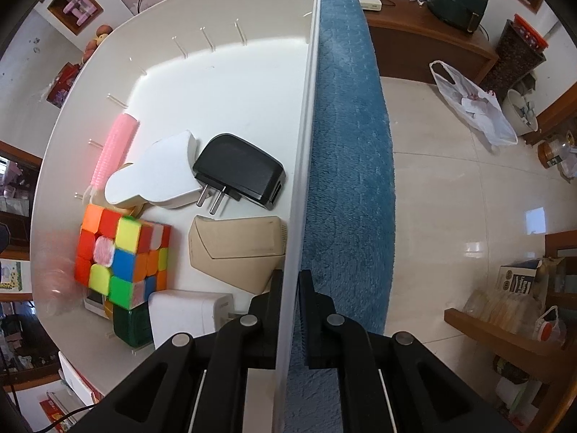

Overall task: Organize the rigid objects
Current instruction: 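Carry the pink tape roller into the tray and open the left gripper, then move the left tool to the labeled clear plastic box and grasp it, then carry the labeled clear box into the tray and open the left gripper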

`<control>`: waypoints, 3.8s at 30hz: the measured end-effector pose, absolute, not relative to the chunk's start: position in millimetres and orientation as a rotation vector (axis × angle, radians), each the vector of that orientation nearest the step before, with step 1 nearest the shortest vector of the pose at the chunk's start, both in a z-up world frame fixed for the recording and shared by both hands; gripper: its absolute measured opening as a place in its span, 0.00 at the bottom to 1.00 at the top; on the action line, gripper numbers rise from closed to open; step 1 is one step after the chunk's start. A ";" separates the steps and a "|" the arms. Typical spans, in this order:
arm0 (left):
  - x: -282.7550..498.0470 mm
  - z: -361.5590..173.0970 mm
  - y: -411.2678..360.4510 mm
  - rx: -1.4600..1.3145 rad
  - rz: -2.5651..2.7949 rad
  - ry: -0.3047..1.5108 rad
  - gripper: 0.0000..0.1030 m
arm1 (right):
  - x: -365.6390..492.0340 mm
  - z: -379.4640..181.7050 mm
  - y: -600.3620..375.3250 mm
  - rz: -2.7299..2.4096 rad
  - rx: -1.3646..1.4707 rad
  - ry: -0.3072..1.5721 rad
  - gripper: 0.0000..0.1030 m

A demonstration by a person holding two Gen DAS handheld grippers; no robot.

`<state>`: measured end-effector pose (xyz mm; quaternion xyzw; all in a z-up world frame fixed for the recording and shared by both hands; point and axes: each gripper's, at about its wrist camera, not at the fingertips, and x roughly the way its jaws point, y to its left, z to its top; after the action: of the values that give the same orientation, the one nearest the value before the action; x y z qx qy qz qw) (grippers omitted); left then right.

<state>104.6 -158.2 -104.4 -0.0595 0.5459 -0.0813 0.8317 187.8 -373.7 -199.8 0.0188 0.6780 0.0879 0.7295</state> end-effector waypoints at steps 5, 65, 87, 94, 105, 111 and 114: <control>108.5 -106.6 -154.6 -0.130 -0.152 1.176 0.73 | 188.1 -200.1 -374.5 0.190 0.048 1.495 0.08; 314.5 -204.3 74.2 -0.491 0.191 1.271 0.78 | 222.7 -223.9 -370.7 -0.237 0.133 1.683 0.11; 307.0 -223.6 83.0 -0.524 0.224 1.305 0.67 | 219.7 -223.5 -371.8 -0.267 0.156 1.668 0.12; 292.4 -221.6 78.4 -0.504 0.226 1.310 0.67 | 216.3 -221.1 -372.3 -0.252 0.162 1.653 0.12; 260.2 -215.2 69.2 -0.530 0.225 1.328 0.67 | 215.2 -219.2 -369.6 -0.190 0.145 1.646 0.12; 242.1 -199.8 67.2 -0.558 0.227 1.292 0.67 | 215.7 -219.2 -370.9 -0.139 0.139 1.647 0.12; 236.0 -187.1 66.2 -0.567 0.218 1.225 0.67 | 215.4 -219.1 -370.6 -0.114 0.135 1.649 0.12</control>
<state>236.0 66.2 -187.1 -0.2617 0.5657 0.1009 0.7754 215.4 -370.6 -219.0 0.0599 0.7332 -0.0506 0.6755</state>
